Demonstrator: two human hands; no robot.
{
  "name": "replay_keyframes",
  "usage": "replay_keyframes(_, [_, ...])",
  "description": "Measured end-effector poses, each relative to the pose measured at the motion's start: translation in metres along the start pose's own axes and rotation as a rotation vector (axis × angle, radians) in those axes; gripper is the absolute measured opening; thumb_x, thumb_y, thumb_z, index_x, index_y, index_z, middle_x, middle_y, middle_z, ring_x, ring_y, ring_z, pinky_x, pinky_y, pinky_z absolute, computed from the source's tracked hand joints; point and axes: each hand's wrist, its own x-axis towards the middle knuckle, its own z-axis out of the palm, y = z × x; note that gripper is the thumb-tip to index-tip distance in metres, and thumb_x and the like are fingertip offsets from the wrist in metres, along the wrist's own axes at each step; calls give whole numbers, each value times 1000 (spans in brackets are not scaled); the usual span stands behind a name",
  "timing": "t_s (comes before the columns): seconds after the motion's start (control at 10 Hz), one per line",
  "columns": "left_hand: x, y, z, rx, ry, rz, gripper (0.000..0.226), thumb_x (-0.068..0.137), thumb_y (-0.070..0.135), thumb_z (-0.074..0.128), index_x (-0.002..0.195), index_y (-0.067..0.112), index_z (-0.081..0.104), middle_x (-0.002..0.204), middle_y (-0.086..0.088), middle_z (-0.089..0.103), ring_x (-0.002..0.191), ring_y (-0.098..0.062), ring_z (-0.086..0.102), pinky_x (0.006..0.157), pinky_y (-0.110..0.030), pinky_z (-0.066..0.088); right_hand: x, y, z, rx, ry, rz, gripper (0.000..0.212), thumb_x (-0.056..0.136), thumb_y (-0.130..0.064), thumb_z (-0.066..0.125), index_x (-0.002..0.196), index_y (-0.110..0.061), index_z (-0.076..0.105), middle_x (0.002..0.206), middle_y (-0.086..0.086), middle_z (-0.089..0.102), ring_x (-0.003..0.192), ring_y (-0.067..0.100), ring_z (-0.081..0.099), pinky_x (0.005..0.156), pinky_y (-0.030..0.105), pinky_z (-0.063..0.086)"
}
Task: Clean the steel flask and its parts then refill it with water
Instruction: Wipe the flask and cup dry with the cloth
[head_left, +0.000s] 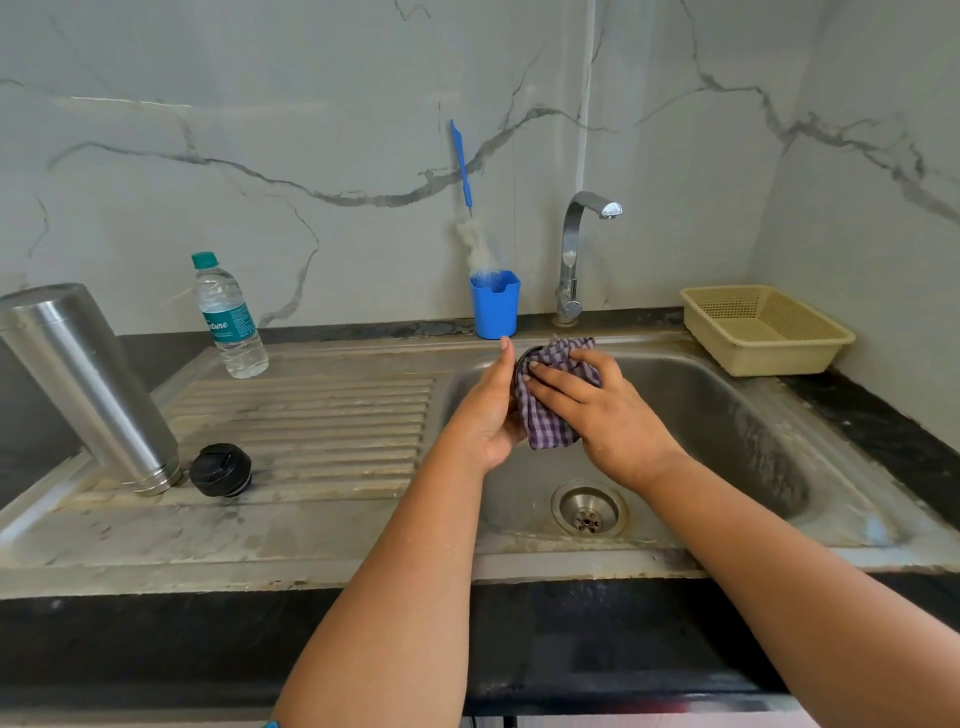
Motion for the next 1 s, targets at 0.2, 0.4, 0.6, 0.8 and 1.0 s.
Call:
replay_keyframes(0.2, [9,-7,-5,4,130,60,26,85,24,75,104,9,66,85,-3,70,79,-14,67,66,-22,56,1,-11,1,-215,-203,66,61,77,-9,70,134,-24,54,136,-6,51,120,35,41,72,44,48])
replay_keyframes(0.4, [7,-5,-3,-150,-3,66,30,79,11,75,106,7,63,90,-7,69,83,-16,66,78,-27,55,5,-21,-16,1443,-220,700,39,86,13,49,115,-9,64,109,8,67,101,26,61,89,35,49])
replay_keyframes(0.6, [13,-4,-4,-150,28,63,34,79,10,76,110,6,60,84,-6,70,75,-15,67,70,-24,57,5,-11,-13,707,-275,398,32,89,4,54,106,-21,63,104,4,64,104,28,51,86,16,43])
replay_keyframes(0.8, [7,-4,7,-150,65,68,11,85,8,72,95,9,67,77,-1,73,77,-12,67,74,-22,55,2,-5,2,-217,-156,83,41,70,-11,75,110,-17,70,108,2,64,105,32,51,71,40,49])
replay_keyframes(1.0, [7,-4,5,-239,-28,99,27,82,17,68,105,4,64,95,-11,67,90,-20,63,89,-30,51,18,-15,-5,1598,-120,847,37,90,7,50,111,-17,69,107,15,69,97,24,65,87,32,52])
